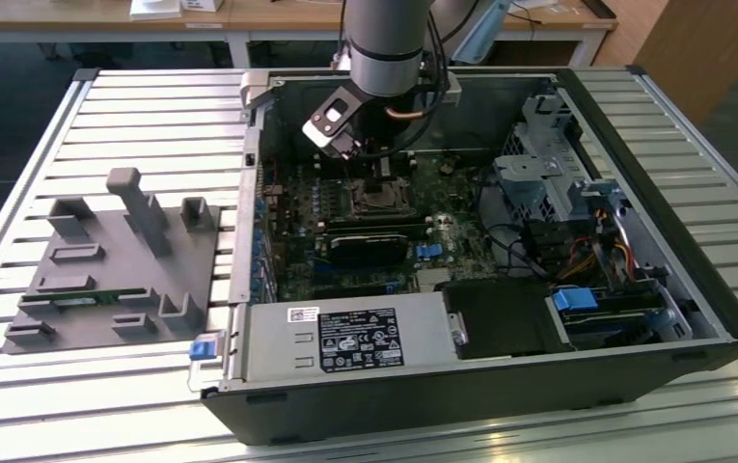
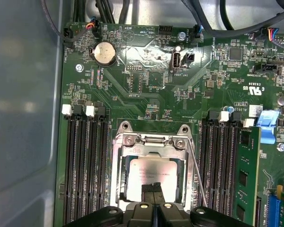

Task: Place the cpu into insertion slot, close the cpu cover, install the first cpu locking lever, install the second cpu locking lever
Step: 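Install the first cpu locking lever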

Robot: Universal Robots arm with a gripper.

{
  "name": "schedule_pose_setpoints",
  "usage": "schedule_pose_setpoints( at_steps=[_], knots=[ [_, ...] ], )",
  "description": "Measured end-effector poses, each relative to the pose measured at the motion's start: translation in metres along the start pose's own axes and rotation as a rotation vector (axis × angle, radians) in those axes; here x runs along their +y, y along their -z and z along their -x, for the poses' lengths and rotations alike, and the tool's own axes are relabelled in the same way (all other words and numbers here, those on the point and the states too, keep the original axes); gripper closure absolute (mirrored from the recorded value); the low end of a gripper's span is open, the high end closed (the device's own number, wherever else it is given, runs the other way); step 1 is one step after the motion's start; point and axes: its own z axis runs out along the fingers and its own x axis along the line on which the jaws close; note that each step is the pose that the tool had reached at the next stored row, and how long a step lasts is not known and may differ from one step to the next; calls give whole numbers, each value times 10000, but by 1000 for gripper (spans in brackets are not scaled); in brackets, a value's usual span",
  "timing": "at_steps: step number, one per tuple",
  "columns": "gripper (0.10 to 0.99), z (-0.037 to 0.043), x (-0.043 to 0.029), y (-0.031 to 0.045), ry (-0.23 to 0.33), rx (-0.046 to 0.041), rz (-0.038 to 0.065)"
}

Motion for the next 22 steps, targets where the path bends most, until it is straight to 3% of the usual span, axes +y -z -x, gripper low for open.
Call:
schedule_pose_setpoints(
  at_steps=[22],
  knots=[
    [980, -1, 0, 49, 0, 2, 1]
  ],
)
